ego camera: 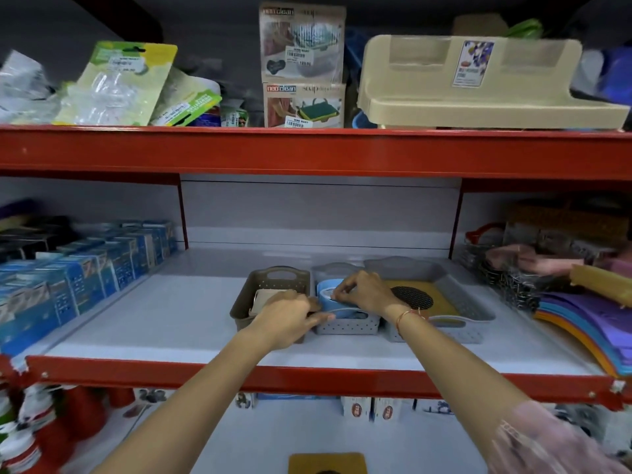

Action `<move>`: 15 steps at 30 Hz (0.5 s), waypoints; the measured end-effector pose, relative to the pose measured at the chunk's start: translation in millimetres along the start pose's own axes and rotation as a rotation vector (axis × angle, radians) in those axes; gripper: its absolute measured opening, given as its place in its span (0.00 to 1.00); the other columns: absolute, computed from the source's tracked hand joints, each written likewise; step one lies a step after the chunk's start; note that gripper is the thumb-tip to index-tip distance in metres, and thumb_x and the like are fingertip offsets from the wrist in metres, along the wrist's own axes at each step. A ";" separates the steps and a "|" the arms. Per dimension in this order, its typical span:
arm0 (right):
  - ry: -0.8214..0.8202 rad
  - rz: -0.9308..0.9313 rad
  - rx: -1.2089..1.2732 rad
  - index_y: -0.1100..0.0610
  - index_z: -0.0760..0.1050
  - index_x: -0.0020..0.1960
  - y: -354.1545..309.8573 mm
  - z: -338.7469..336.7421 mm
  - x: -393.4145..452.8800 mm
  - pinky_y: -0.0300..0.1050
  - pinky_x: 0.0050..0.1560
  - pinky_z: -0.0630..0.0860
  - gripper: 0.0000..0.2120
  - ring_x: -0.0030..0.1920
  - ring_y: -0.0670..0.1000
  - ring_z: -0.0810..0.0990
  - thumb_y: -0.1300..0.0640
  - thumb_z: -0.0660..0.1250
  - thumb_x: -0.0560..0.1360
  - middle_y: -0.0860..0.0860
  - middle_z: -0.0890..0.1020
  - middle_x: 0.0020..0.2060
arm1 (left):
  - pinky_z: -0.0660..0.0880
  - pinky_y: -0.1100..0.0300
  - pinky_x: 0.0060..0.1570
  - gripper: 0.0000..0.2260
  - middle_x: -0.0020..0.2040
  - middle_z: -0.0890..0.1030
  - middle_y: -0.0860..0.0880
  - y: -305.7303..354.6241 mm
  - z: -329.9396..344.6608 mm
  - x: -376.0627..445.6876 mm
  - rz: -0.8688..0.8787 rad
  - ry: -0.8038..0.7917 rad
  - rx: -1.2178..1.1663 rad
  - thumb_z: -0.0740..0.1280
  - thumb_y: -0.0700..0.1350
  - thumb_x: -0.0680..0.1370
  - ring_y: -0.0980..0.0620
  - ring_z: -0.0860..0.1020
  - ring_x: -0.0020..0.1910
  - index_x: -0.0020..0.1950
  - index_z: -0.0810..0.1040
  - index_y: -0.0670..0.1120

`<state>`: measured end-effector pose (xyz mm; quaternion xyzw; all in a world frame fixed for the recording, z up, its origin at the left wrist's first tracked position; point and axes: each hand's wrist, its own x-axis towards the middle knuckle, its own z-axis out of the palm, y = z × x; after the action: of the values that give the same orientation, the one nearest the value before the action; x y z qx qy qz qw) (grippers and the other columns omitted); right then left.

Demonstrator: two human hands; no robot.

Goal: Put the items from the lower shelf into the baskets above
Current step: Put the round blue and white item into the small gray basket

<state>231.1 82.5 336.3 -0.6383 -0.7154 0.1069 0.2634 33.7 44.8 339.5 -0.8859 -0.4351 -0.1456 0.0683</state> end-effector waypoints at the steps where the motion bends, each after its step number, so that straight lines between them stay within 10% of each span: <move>1: -0.028 0.011 -0.017 0.59 0.84 0.46 4.7 0.3 -2.0 0.50 0.50 0.79 0.13 0.48 0.58 0.83 0.51 0.68 0.73 0.58 0.86 0.47 | 0.73 0.53 0.50 0.20 0.48 0.82 0.44 4.0 4.4 -0.4 -0.002 -0.011 -0.024 0.55 0.60 0.79 0.46 0.77 0.49 0.59 0.77 0.50; 9: -0.135 0.070 -0.138 0.61 0.73 0.34 0.0 -6.7 -4.1 0.53 0.52 0.75 0.22 0.52 0.63 0.79 0.45 0.55 0.76 0.57 0.80 0.36 | 0.75 0.51 0.51 0.19 0.49 0.83 0.45 -3.2 14.8 3.1 0.023 0.029 -0.088 0.55 0.60 0.79 0.47 0.78 0.49 0.60 0.76 0.51; 12: 0.107 -0.003 0.009 0.60 0.80 0.54 -13.7 -5.3 -24.4 0.50 0.59 0.74 0.19 0.58 0.59 0.77 0.49 0.55 0.79 0.58 0.81 0.56 | 0.76 0.53 0.48 0.16 0.50 0.83 0.47 0.4 16.8 -4.5 0.030 0.130 -0.113 0.56 0.57 0.79 0.47 0.79 0.49 0.57 0.76 0.49; 15: 0.444 -0.215 0.062 0.57 0.81 0.54 -29.5 0.5 -67.6 0.41 0.55 0.69 0.13 0.55 0.54 0.77 0.53 0.60 0.79 0.54 0.83 0.52 | 0.76 0.53 0.54 0.14 0.51 0.84 0.50 8.5 22.3 -23.9 0.103 0.379 -0.206 0.57 0.51 0.80 0.49 0.80 0.50 0.55 0.79 0.47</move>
<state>208.7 12.3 334.0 -0.5581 -0.7000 -0.0430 0.4434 31.1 27.2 310.8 -0.8660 -0.3516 -0.3494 0.0651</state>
